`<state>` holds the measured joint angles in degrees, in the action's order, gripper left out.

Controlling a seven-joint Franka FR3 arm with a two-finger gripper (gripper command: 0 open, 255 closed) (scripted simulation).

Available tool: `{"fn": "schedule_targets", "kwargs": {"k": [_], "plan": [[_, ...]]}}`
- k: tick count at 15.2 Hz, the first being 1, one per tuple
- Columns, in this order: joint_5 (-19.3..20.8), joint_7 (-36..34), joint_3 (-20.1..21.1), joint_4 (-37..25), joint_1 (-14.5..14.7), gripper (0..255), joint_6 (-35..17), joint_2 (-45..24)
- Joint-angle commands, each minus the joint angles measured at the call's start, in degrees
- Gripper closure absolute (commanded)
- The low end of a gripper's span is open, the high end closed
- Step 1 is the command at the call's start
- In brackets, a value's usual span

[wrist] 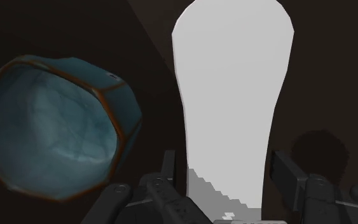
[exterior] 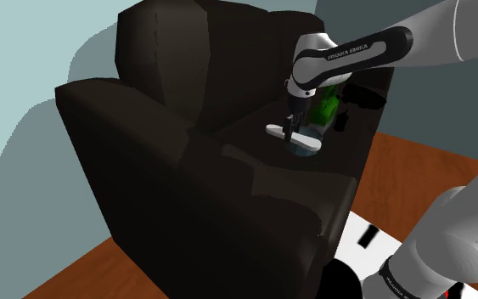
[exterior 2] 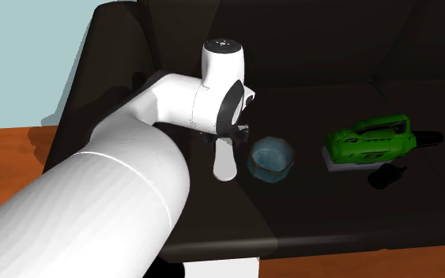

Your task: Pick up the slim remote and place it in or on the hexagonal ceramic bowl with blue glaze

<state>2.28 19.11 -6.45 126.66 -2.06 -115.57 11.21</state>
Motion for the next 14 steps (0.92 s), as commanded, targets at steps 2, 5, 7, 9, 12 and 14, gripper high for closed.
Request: {"fn": "schedule_targets", "kwargs": {"k": [2,5,7,9,12,14], "plan": [[0.0,0.1,0.0,-1.9,-0.1,255,2.5,0.6],[0.0,0.1,0.0,-3.8,0.0,255,4.9,1.1],[0.0,0.2,0.1,-4.9,0.0,255,6.2,1.3],[0.2,2.9,-1.6,-6.8,-1.1,255,6.4,-0.3],[0.1,7.0,-4.1,-10.0,-2.7,255,6.8,-3.1],[-0.1,9.8,-5.6,-12.5,-3.8,255,7.1,-5.2]]}}
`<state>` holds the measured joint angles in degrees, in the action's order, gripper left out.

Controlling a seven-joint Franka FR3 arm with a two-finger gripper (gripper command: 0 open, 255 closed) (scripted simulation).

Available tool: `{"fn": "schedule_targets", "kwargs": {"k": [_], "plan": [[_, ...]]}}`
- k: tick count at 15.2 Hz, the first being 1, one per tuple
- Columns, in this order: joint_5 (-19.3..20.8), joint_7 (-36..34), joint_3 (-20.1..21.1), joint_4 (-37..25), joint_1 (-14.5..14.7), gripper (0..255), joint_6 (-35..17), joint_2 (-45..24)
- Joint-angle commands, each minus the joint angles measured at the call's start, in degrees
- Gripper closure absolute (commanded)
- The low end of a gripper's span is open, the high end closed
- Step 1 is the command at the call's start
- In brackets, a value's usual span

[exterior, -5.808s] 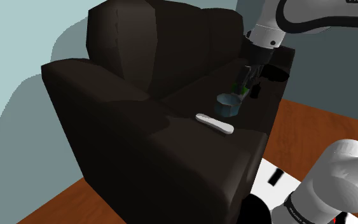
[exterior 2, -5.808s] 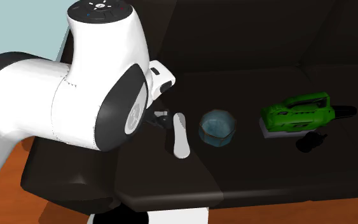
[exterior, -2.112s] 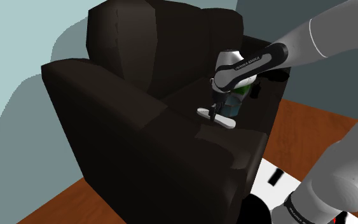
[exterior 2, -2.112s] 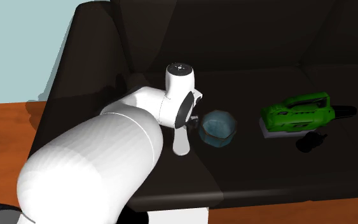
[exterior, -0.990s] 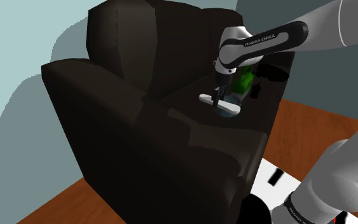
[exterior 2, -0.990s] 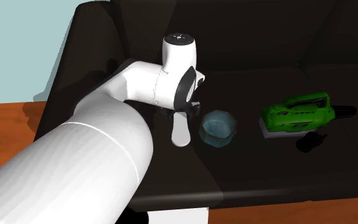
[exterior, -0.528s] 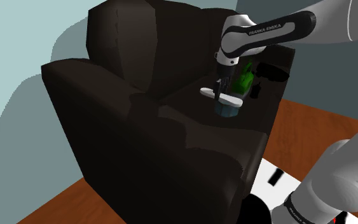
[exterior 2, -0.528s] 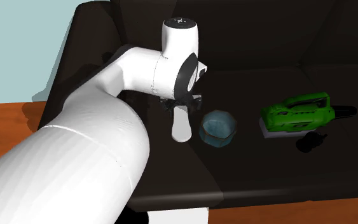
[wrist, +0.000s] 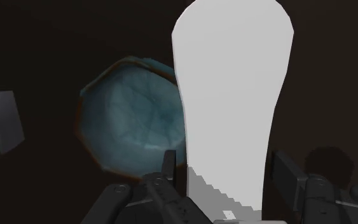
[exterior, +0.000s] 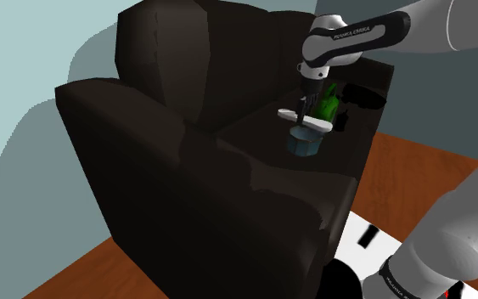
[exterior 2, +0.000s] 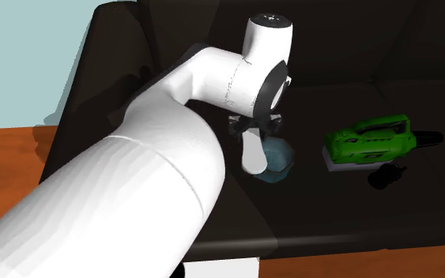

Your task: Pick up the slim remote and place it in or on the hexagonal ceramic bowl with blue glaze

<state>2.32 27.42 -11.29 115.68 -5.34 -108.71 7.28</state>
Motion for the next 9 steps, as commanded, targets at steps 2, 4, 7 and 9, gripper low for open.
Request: {"fn": "schedule_targets", "kwargs": {"k": [2,4,7,9], "plan": [[-0.6,4.3,-2.3,-4.3,-1.7,255,0.6,-3.6],[-1.2,7.1,-3.7,-7.4,-2.8,255,1.2,-6.2],[-1.5,7.9,-4.1,-7.0,-3.2,255,-0.1,-7.2],[-1.5,8.0,-4.1,-5.8,-3.3,255,-1.7,-7.4]]}}
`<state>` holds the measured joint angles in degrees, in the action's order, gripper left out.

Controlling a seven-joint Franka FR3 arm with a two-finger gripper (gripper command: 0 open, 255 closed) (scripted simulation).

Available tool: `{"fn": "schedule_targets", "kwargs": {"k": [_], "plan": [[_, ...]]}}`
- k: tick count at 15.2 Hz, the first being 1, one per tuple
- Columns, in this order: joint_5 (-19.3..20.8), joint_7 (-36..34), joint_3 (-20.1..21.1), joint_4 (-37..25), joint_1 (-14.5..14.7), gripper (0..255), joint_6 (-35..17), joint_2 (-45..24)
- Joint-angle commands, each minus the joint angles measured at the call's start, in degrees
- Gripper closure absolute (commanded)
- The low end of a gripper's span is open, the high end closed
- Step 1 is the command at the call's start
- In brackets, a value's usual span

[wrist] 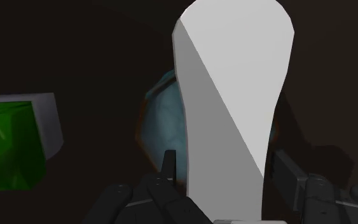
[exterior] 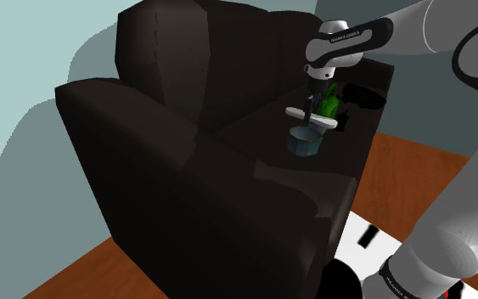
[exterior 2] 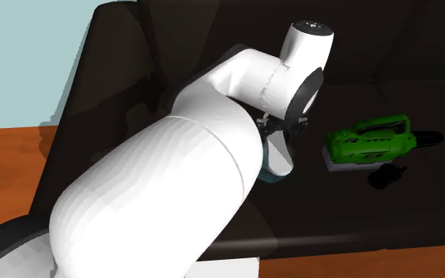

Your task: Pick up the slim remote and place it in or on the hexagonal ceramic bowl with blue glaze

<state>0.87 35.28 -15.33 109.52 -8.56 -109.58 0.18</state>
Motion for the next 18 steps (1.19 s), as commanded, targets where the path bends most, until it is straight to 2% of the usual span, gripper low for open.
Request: {"fn": "schedule_targets", "kwargs": {"k": [1,10,18], "plan": [[-0.1,0.1,0.0,1.0,0.0,255,-1.5,-0.5],[-0.7,0.4,-0.1,6.1,-0.1,255,-8.4,-2.4],[-0.7,0.4,-0.1,6.1,-0.1,255,-8.4,-2.4]]}}
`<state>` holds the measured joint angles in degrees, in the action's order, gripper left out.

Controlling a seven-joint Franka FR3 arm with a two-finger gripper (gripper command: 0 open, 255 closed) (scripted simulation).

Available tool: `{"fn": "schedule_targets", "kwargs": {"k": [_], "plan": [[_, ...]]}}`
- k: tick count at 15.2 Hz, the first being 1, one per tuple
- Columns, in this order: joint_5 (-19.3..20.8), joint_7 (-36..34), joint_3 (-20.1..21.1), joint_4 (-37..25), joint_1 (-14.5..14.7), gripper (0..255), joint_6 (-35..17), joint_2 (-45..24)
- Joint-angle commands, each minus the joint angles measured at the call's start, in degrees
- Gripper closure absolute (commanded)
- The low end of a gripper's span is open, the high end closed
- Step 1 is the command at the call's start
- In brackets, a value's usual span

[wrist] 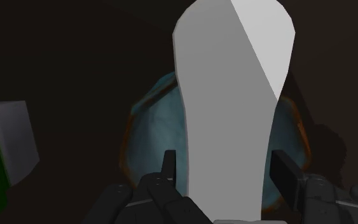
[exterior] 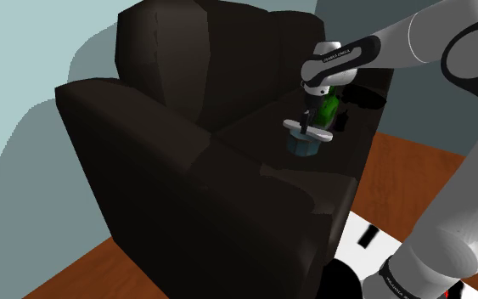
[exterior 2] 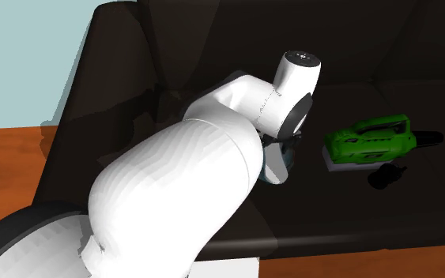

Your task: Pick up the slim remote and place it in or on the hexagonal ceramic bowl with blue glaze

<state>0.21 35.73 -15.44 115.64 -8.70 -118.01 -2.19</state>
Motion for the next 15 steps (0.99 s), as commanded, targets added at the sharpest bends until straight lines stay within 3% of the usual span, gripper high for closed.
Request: {"fn": "schedule_targets", "kwargs": {"k": [1,6,10,15], "plan": [[0.0,0.0,0.0,0.0,0.0,0,0.0,0.0],[0.0,0.0,0.0,0.0,0.0,0,0.0,0.0],[0.5,-0.4,0.1,-5.2,0.1,0,7.0,2.0],[0.5,-0.4,0.1,-5.2,0.1,0,7.0,2.0]]}}
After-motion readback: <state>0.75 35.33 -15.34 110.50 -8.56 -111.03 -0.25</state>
